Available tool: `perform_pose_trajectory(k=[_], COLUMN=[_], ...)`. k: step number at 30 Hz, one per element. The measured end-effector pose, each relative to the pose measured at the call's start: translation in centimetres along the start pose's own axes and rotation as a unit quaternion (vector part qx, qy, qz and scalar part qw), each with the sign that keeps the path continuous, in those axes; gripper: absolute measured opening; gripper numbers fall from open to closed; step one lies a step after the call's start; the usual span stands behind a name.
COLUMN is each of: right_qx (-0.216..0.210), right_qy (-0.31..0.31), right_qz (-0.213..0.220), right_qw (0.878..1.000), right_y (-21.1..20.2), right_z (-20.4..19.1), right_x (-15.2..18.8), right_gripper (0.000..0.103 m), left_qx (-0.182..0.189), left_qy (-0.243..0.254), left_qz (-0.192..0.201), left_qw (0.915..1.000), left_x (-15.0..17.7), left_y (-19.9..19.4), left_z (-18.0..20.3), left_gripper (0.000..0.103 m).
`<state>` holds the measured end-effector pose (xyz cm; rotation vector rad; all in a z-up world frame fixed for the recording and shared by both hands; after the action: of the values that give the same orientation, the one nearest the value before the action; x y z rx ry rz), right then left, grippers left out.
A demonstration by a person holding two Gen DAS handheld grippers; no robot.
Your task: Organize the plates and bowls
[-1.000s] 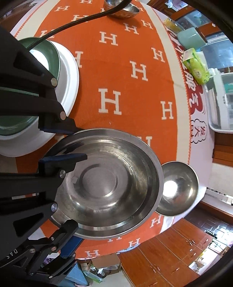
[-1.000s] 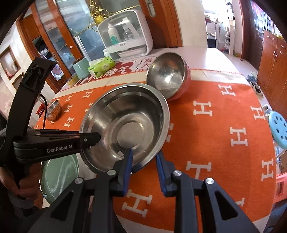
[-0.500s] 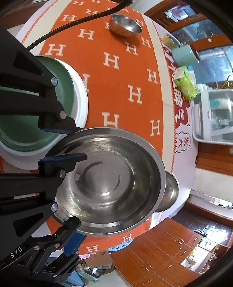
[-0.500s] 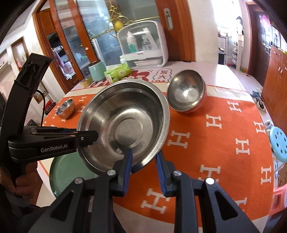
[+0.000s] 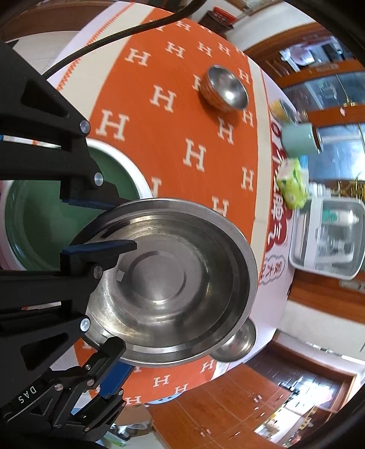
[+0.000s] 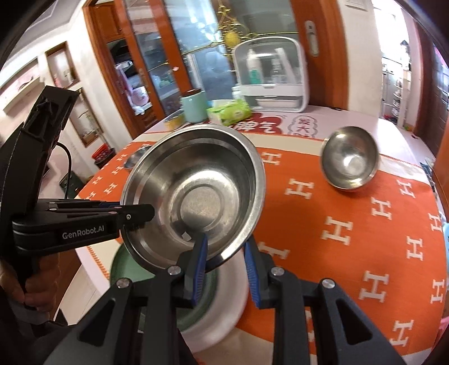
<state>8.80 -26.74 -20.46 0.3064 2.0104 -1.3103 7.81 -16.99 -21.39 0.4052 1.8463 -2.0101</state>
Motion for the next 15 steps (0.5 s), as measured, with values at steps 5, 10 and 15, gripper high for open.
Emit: perform_pose_trajectory(k=[5, 10, 15], right_qx=[-0.015, -0.032, -0.045], right_qy=[-0.012, -0.022, -0.026], right_qz=[-0.006, -0.017, -0.027], right_qw=[1.000, 0.999, 0.998], right_y=[1.0, 2.4, 4.0], right_z=[-3.2, -7.1, -10.4], right_x=[-0.4, -0.7, -0.7], right_gripper=[0.026, 0.026, 0.026], left_qx=[-0.011, -0.021, -0.031], left_qy=[-0.019, -0.038, -0.053], left_qz=[0.000, -0.007, -0.017], left_qw=[0.9998, 0.9990, 0.9980], left_x=[0.6, 1.5, 2.4], left_y=[-1.0, -1.8, -2.4], left_z=[-3.6, -7.7, -11.9], left_gripper=[0.018, 0.018, 0.018])
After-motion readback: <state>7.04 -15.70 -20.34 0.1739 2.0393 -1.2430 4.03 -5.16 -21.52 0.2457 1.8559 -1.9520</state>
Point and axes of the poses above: each gripper's, at about its wrist camera, not at the fingertips, and y roughly the way its jaws point, z to its right, x to its underside, the point moved 10 cm from there along y, roughly the way its jaws point, and after that the axes turned 2 degrees about -y, right-handed, at the moved point
